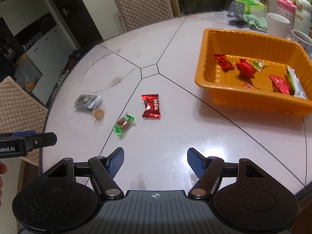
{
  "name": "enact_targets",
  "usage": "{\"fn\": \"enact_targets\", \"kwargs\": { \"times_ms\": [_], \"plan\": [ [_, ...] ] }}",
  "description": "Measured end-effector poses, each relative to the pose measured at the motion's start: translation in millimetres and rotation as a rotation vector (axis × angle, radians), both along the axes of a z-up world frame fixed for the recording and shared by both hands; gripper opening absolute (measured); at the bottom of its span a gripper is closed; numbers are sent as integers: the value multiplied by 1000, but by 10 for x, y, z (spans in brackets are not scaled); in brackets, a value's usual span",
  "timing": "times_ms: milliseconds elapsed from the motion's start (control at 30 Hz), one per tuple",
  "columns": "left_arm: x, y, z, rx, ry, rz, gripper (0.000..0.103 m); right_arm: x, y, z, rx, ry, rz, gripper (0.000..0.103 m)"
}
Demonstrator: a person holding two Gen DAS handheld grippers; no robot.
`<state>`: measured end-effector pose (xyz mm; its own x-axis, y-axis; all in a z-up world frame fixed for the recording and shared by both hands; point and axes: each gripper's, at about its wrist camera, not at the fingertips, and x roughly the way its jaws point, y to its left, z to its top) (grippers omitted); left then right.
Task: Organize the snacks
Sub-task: 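Grasp the dark red candy with the right gripper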
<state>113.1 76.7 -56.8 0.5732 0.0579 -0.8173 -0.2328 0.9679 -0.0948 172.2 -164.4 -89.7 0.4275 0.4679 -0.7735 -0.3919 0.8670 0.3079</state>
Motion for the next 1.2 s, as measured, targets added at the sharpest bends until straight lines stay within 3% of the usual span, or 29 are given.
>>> {"fn": "enact_targets", "kwargs": {
  "times_ms": [400,500,700,1200],
  "plan": [
    [171,211,-113,1,17,28,85,259,315,-109,-23,-76,30,70],
    [210,246,-143,4,15,27,85,344,407,-154,-25,-94,33,61],
    [318,269,-218,1,27,15,85,510,568,-259,-42,-123,39,51],
    [559,298,-379,-6,43,-20,82,805,754,-485,-106,-110,40,37]
  ]
}}
